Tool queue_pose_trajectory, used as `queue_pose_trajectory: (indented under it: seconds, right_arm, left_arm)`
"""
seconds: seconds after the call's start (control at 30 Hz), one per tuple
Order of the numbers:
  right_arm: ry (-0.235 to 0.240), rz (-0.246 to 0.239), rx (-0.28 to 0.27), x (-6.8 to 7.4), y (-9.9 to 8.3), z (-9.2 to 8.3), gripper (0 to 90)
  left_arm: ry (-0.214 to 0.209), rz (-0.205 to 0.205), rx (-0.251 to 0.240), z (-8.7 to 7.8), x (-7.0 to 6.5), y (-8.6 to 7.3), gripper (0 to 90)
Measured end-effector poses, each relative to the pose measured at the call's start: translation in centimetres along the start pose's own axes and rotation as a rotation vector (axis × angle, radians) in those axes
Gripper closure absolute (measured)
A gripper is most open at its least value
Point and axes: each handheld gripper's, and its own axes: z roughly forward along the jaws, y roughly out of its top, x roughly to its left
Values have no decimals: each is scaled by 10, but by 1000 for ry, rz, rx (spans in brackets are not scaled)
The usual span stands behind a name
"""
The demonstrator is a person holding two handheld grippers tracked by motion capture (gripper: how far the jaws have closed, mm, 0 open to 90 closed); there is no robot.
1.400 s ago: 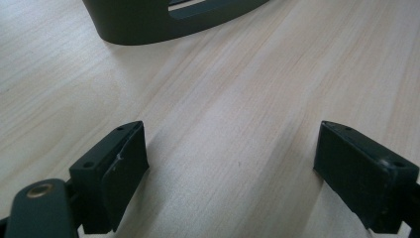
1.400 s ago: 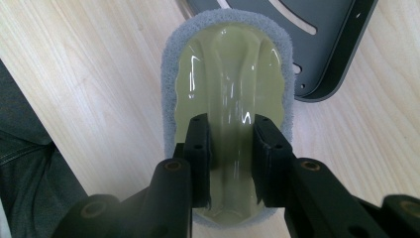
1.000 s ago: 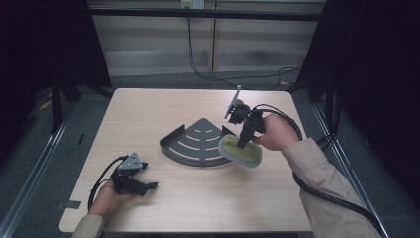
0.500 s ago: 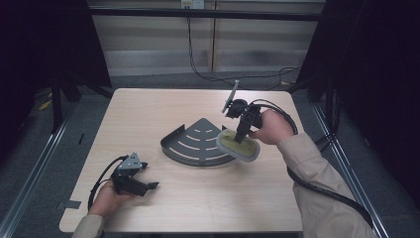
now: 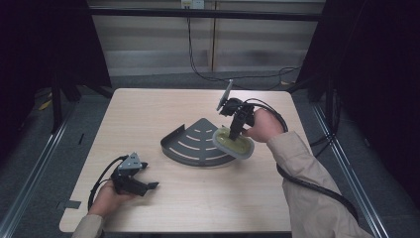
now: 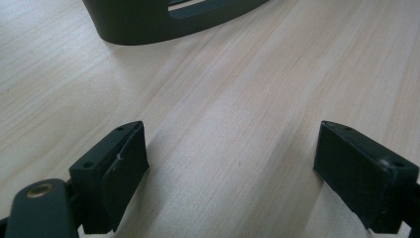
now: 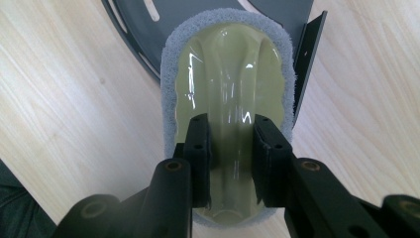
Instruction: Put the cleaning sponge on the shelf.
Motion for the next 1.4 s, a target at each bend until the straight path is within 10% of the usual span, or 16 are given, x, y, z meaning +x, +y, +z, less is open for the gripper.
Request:
queue_pose_trajectory:
  seconds: [1.4]
  right_arm:
    - [-24,95,-40,-14,30,14,716]
  left_arm:
    - [-4,0,-1,0,0,0,127]
